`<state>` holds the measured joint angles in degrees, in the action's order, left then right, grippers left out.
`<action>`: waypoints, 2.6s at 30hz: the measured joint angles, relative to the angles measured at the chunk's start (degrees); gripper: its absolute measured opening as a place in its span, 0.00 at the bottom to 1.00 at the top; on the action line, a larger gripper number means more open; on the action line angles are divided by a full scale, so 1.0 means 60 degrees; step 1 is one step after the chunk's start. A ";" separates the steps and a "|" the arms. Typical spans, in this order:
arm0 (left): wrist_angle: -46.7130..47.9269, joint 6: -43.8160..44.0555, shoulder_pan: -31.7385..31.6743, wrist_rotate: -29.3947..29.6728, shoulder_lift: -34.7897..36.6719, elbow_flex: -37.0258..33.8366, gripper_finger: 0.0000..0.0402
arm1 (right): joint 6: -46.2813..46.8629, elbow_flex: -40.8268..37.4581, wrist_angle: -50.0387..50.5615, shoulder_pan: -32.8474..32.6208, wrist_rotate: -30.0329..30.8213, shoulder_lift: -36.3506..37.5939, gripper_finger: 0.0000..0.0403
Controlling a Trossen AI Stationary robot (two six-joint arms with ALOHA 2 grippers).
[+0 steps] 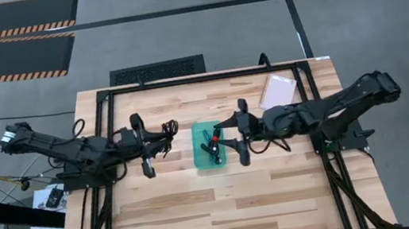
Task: Pick and place USB-C Cables
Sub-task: Put the black charger cable into the green bin
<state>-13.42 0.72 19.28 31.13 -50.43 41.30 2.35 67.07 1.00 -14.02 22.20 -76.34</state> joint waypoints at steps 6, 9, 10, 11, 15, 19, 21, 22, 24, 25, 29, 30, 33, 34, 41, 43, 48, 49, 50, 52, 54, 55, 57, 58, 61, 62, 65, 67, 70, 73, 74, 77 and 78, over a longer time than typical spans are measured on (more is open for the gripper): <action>0.0127 0.1548 -0.0895 0.0026 -0.0552 0.0000 0.05 | -0.0124 0.0000 0.0075 -0.0004 0.0043 0.0417 0.56; 0.0129 0.2233 -0.1302 0.0012 -0.1048 0.0000 0.05 | -0.0047 0.0004 0.0054 -0.0041 0.0053 0.0847 0.56; 0.0118 0.2429 -0.1433 0.0023 -0.1273 0.0000 0.05 | 0.0049 0.0004 0.0098 -0.0065 0.0075 0.0982 0.56; 0.0098 0.2636 -0.1532 0.0017 -0.1492 0.0000 0.05 | 0.0099 0.0004 0.0156 -0.0095 0.0076 0.1113 0.56; 0.0045 0.3142 -0.1797 0.0107 -0.2393 0.0000 0.06 | 0.0188 0.0004 0.0682 -0.0279 0.0072 0.1568 0.56; 0.0011 0.4092 -0.2012 0.0427 -0.3215 0.0000 0.06 | 0.0514 0.0004 0.1262 -0.0452 0.0203 0.2023 0.56; -0.0024 0.4584 -0.2114 0.0438 -0.3574 0.0000 0.06 | 0.0723 0.0007 0.1638 -0.0531 0.0471 0.2221 0.56; -0.0039 0.4743 -0.2163 0.0441 -0.3759 0.0000 0.06 | 0.0827 0.0007 0.1850 -0.0563 0.0599 0.2293 0.56; -0.0035 0.4870 -0.2222 0.0444 -0.4095 0.0000 0.06 | 0.0941 0.0007 0.2176 -0.0626 0.0755 0.2418 0.56; -0.0035 0.4944 -0.2251 0.0449 -0.4246 0.0000 0.06 | 0.1017 0.0007 0.2325 -0.0662 0.0838 0.2450 0.56; -0.0163 0.5899 -0.2261 0.0714 -0.4868 0.0000 0.06 | 0.1163 0.0007 0.2655 -0.0678 0.0883 0.2419 0.56; -0.0231 0.6102 -0.2261 0.0761 -0.5024 0.0011 0.06 | 0.1188 0.0007 0.2658 -0.0674 0.0883 0.2381 0.56; -0.0570 0.6446 -0.2257 0.0583 -0.5454 0.0011 0.06 | 0.1211 0.0007 0.2810 -0.0664 0.0884 0.2269 0.56; -0.0702 0.6506 -0.2234 0.0426 -0.5530 0.0011 0.06 | 0.1212 0.0007 0.2807 -0.0647 0.0884 0.2216 0.56; -0.1729 0.6025 -0.2072 0.0654 -0.5381 0.0046 0.06 | 0.1212 0.0007 0.2950 -0.0645 0.0884 0.2235 0.56; -0.2104 0.5676 -0.2072 0.0857 -0.5375 0.0047 0.06 | 0.1215 0.0007 0.3008 -0.0648 0.0884 0.2364 0.56; -0.2484 0.5458 -0.2193 0.1347 -0.5522 0.0095 0.06 | 0.1307 0.0007 0.3091 -0.0648 0.0884 0.2550 0.56; -0.2379 0.5461 -0.2217 0.1544 -0.5529 0.0091 0.06 | 0.1307 0.0007 0.3091 -0.0652 0.0884 0.2549 0.56; -0.2438 0.5481 -0.2233 0.1691 -0.5574 0.0091 0.06 | 0.1307 0.0007 0.3092 -0.0648 0.0884 0.2554 0.56; -0.2562 0.5540 -0.2234 0.1915 -0.5712 0.0151 0.06 | 0.1307 0.0007 0.3116 -0.0649 0.0884 0.2551 0.56; -0.2534 0.5533 -0.2199 0.2030 -0.5880 0.0267 0.06 | 0.1305 0.0007 0.3127 -0.0648 0.0887 0.2513 0.56; -0.2702 0.5530 -0.2164 0.1955 -0.6098 0.0444 0.06 | 0.1305 0.0011 0.3137 -0.0644 0.0888 0.2481 0.56; -0.2671 0.5459 -0.2066 0.2003 -0.6438 0.0639 0.06 | 0.1300 -0.0002 0.3288 -0.0641 0.0884 0.2445 0.56; -0.2649 0.5383 -0.2014 0.2025 -0.6691 0.0809 0.06 | 0.1301 -0.0001 0.3276 -0.0641 0.0889 0.2415 0.56; -0.2546 0.5377 -0.1888 0.2051 -0.7302 0.1178 0.06 | 0.1304 0.0007 0.3314 -0.0648 0.0936 0.2365 0.56; -0.2580 0.5355 -0.1855 0.2111 -0.7504 0.1307 0.06 | 0.1349 0.0004 0.3314 -0.0648 0.0972 0.2361 0.56; -0.2499 0.5341 -0.1817 0.2231 -0.7766 0.1419 0.06 | 0.1537 0.0004 0.3357 -0.0652 0.0990 0.2365 0.56; -0.2525 0.5604 -0.1817 0.2240 -0.7908 0.1439 0.06 | 0.1617 0.0004 0.3483 -0.0652 0.0990 0.2365 0.56; -0.1930 0.6101 -0.1817 0.2409 -0.7920 0.1402 0.06 | 0.1631 0.0006 0.3536 -0.0652 0.0990 0.2368 0.56; -0.1672 0.6393 -0.1817 0.2440 -0.7963 0.1406 0.06 | 0.1635 0.0007 0.3569 -0.0652 0.0990 0.2365 0.56; -0.1616 0.6401 -0.1821 0.2387 -0.7983 0.1405 0.06 | 0.1635 0.0006 0.3557 -0.0652 0.0990 0.2365 0.56; -0.1588 0.6600 -0.1850 0.2029 -0.8033 0.1406 0.07 | 0.1635 0.0007 0.3547 -0.0656 0.0990 0.2365 0.56; -0.1484 0.6748 -0.1850 0.1998 -0.8039 0.1406 0.08 | 0.1632 0.0007 0.3547 -0.0656 0.0990 0.2365 0.56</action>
<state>-22.32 41.21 8.19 43.11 -98.67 49.74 12.14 67.11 22.28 -17.96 28.14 -62.15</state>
